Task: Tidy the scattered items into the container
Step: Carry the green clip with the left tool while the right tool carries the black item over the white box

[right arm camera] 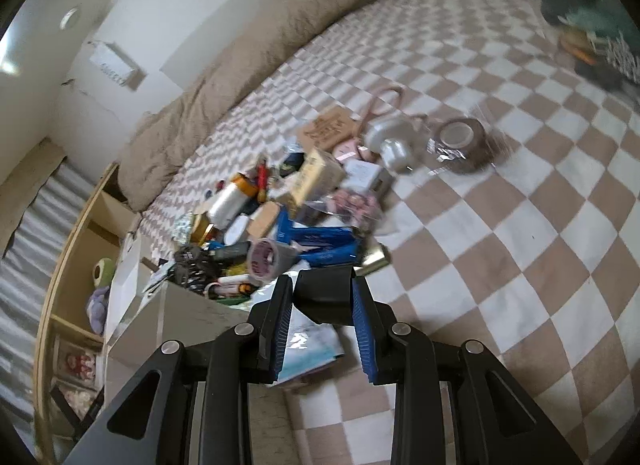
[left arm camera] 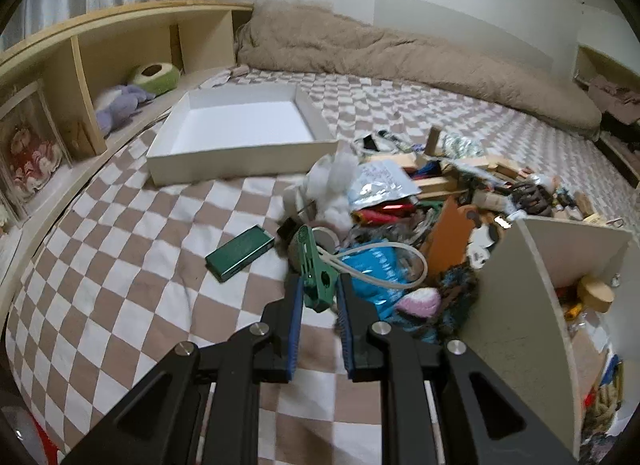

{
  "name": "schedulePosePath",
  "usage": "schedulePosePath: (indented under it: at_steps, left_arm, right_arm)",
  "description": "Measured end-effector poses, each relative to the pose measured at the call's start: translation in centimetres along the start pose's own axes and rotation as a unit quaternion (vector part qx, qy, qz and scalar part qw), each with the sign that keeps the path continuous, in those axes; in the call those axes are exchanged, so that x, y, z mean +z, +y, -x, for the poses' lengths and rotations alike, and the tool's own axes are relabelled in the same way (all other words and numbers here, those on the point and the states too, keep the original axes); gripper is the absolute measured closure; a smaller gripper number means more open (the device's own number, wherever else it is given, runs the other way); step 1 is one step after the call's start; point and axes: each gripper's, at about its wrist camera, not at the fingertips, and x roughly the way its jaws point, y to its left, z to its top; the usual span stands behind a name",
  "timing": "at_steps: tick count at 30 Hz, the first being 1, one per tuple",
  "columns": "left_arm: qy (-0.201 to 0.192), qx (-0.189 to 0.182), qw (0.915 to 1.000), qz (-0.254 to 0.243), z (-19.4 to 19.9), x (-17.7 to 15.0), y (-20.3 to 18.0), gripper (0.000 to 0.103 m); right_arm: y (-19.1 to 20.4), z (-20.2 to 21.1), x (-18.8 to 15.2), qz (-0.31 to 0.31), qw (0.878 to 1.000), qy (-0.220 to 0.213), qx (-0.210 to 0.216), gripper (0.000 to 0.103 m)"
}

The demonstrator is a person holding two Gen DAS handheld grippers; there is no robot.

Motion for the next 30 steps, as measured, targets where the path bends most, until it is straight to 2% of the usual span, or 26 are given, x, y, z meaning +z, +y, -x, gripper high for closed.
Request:
schedulePosePath:
  at_steps: [2,5,7,12,18,20,24,27,30]
  left_arm:
    - [-0.014,-0.003,0.9999,-0.007,1.0,0.3,-0.6,0.086]
    - [-0.038,-0.017,0.9991,-0.013,2.7,0.9,-1.4,0.086]
    - [-0.052,-0.028,0.9981,-0.017,3.8,1.1,-2.0,0.086]
    - [-0.083,-0.067,0.9937,-0.034,6.6,1.6,-3.9,0.086]
    - [-0.103,-0.104,0.9881,-0.049,8.4,1.8,-5.9,0.086]
    - [-0.101,-0.115,0.9867,-0.054,8.7,1.9,-6.5,0.086]
    - [-0.086,-0.138,0.9847,-0.065,8.5,1.7,-7.7,0.086]
    - [-0.073,-0.15,0.9836,-0.07,8.0,1.5,-8.3,0.086]
    - [-0.056,-0.163,0.9819,-0.078,7.6,1.2,-9.0,0.086]
  right_arm:
    - [0.9,0.6,0.0,0.01,1.0,-0.005,0.012,0.073]
    - [2.1,1.5,-0.1,0.013,0.998,-0.005,0.053,0.073]
    - [3.0,2.1,-0.2,0.027,0.998,-0.011,0.062,0.073]
    - [6.4,4.2,-0.9,0.085,0.992,-0.024,0.09,0.073]
    - [10.7,4.9,-3.1,0.172,0.98,-0.008,0.102,0.073]
    - [11.6,4.4,-3.9,0.192,0.976,0.005,0.099,0.073]
    - [13.2,3.2,-5.5,0.244,0.967,0.029,0.062,0.073]
    - [13.5,2.5,-6.4,0.27,0.962,0.041,0.029,0.073]
    - [13.3,1.9,-6.9,0.283,0.957,0.055,0.013,0.073]
